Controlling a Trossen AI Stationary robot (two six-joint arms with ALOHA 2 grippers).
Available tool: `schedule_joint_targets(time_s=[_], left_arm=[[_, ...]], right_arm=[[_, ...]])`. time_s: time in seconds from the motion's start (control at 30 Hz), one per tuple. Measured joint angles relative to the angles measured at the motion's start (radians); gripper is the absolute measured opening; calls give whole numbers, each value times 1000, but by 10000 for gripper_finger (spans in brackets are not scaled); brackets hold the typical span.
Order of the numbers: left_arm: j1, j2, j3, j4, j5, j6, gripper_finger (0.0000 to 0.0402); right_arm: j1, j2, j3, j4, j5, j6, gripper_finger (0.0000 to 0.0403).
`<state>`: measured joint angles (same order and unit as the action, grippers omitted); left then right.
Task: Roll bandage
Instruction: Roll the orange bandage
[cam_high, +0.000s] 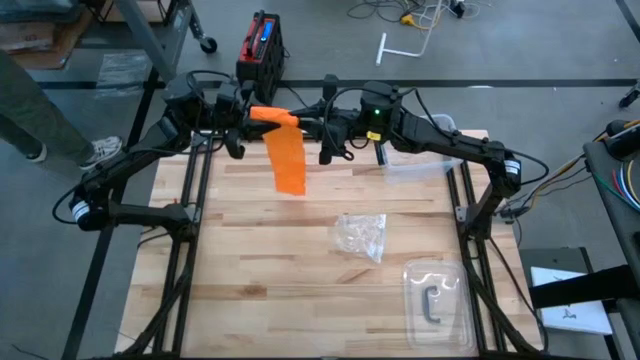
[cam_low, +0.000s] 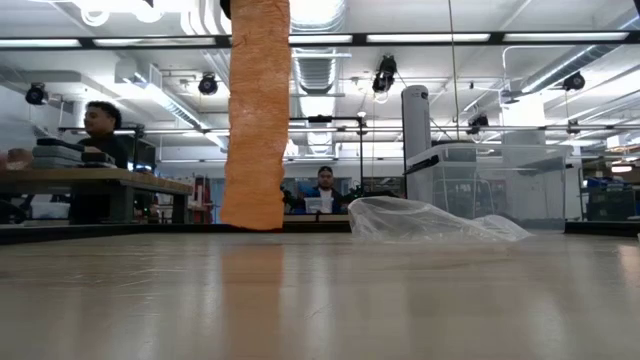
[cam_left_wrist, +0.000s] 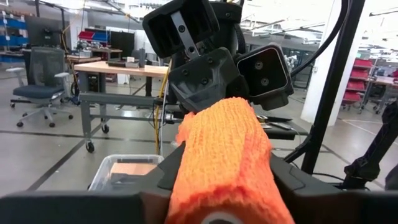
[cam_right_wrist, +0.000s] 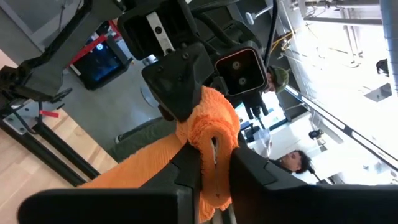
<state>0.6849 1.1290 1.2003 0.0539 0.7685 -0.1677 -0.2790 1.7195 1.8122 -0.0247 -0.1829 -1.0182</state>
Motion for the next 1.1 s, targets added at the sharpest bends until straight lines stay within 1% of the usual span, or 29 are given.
schedule_joint_targets(time_s=[0.13, 0.23, 0.4, 0.57, 0.67, 0.73, 0.83, 0.93, 1.1], left_arm=[[0, 0, 0, 9, 0, 16, 114], [0, -2, 0, 7, 0, 82, 116], [-1, -4, 0, 12, 0, 200, 106], [-1, -8, 0, 15, 0, 397, 96], [-1, -7, 0, 9, 0, 522, 99], [-2, -6, 0, 9, 0, 582, 103], [-3, -4, 0, 10, -1, 623, 106], [-3, -4, 0, 15, -6, 635, 104], [-3, -4, -3, 8, -55, 681, 97]], right_arm=[[0, 0, 1, -4, 0, 77, 102], [0, -5, 1, -32, -1, 177, 136], [1, -20, 1, -57, -7, 341, 200], [2, -30, 0, -30, -4, 525, 261], [2, -31, 0, 9, 0, 637, 287], [2, -26, 0, 16, 0, 665, 296], [2, -13, 0, 11, 0, 713, 297], [1, 2, -1, 8, 1, 741, 287], [-1, 10, -1, 42, 0, 776, 260]])
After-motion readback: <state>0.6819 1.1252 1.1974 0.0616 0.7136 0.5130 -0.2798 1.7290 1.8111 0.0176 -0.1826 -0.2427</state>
